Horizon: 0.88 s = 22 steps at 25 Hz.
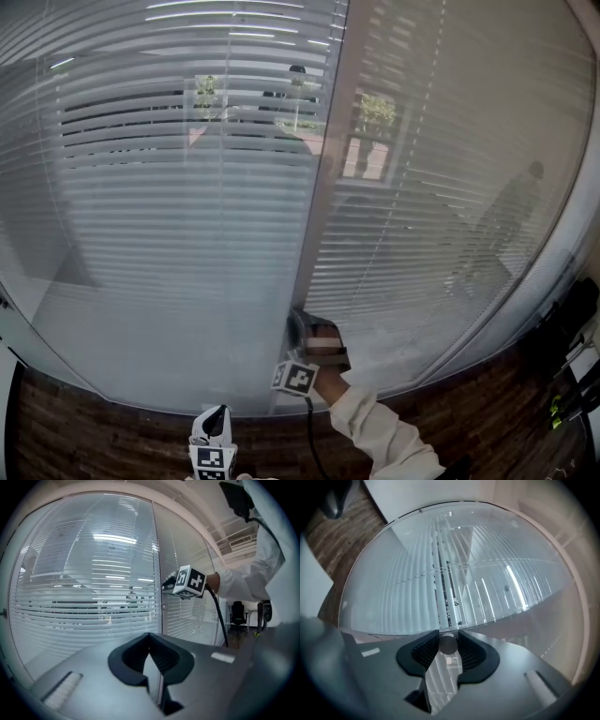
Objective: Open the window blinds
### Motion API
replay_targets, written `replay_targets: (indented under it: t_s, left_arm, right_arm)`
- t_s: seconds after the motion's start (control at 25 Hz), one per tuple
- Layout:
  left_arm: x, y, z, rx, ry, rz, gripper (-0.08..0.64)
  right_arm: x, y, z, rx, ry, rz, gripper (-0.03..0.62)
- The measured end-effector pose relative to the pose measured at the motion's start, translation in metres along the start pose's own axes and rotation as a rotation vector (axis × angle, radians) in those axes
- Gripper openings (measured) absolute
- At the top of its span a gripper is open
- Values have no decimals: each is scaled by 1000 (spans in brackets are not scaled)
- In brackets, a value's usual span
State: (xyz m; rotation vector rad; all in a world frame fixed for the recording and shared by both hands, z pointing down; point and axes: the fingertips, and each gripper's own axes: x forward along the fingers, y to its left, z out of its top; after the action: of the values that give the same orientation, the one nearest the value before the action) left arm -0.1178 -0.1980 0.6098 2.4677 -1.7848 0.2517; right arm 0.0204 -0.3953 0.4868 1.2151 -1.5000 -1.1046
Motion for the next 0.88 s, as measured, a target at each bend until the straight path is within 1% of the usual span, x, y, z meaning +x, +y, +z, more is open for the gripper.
replay_targets:
  t_s: [0.12, 0.28, 0.48, 0.68, 0.88]
  left_arm:
    - [1, 4, 2, 10, -14, 12, 0]
    - [0, 5, 0, 10, -7, 12, 0]
    - [0, 8, 0, 14, 0, 36, 0]
    - [-1, 3, -1, 0, 0, 13, 0]
    - [-1, 2, 1, -2, -2, 13, 0]
  right_arm:
    - [0, -4, -1, 131, -1, 3, 129]
    - [1, -7, -2, 251, 3, -11, 129]
    - [2, -10, -4, 434, 13, -10, 129]
    - [2, -13, -6, 589, 23, -7, 129]
    - [2, -14, -9, 739, 32, 2, 127]
